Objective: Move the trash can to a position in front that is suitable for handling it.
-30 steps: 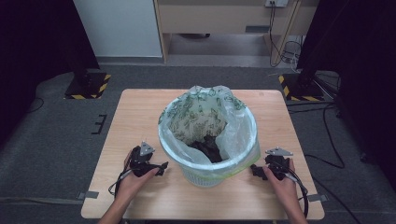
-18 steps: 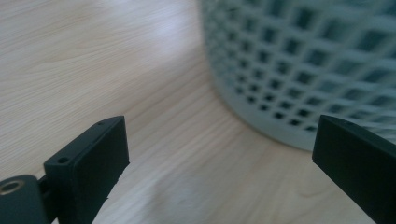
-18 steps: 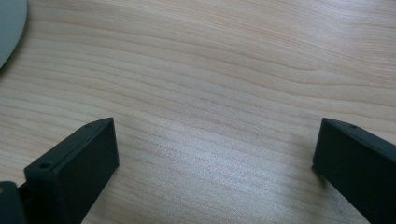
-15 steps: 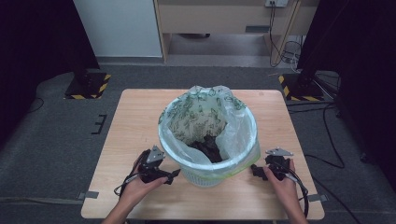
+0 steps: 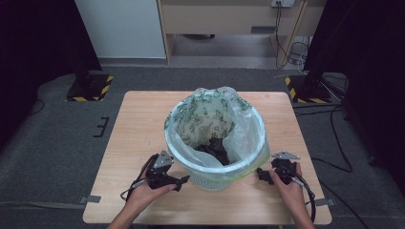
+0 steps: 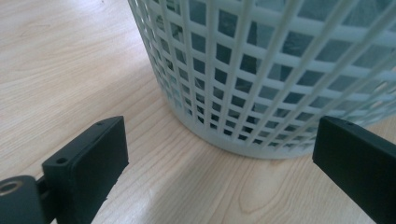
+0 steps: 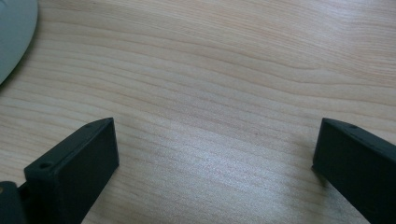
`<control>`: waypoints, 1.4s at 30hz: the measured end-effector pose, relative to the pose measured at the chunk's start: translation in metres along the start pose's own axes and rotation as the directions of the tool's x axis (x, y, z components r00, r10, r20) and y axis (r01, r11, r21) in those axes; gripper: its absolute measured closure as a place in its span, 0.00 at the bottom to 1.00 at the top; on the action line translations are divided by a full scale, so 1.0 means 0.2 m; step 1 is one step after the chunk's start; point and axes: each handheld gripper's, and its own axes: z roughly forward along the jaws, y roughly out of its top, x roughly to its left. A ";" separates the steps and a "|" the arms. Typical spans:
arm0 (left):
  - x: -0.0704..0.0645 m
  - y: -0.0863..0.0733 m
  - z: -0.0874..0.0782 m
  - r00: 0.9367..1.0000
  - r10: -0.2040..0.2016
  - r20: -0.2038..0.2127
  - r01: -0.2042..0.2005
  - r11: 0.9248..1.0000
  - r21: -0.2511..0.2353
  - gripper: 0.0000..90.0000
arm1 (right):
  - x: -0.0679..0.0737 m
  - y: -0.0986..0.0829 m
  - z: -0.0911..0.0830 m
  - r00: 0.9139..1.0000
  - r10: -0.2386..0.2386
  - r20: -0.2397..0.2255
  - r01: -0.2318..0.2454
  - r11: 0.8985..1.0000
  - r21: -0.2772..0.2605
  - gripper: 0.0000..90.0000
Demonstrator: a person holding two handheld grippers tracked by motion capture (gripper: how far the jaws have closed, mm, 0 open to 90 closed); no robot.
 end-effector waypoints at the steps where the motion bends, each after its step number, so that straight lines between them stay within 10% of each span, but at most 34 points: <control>1: 0.00 0.00 0.00 1.000 0.000 0.000 0.000 1.000 0.000 0.03 | 0.00 0.00 0.00 1.000 0.000 0.000 0.000 1.000 0.000 0.01; 21: -0.05 0.06 0.13 0.999 -0.033 -0.037 0.031 0.998 -0.048 0.00 | 0.02 0.01 -0.06 0.999 -0.041 0.027 0.043 0.997 -0.069 0.06; 34: -0.04 0.07 0.14 0.996 -0.018 -0.087 0.014 0.998 -0.057 0.00 | 0.18 0.07 -0.19 0.986 -0.107 -0.126 0.072 0.964 -0.256 0.05; 42: -0.01 0.07 0.14 0.993 -0.048 -0.111 0.040 0.997 -0.069 0.01 | 0.23 0.11 -0.16 0.992 -0.090 -0.093 0.062 0.962 -0.265 0.05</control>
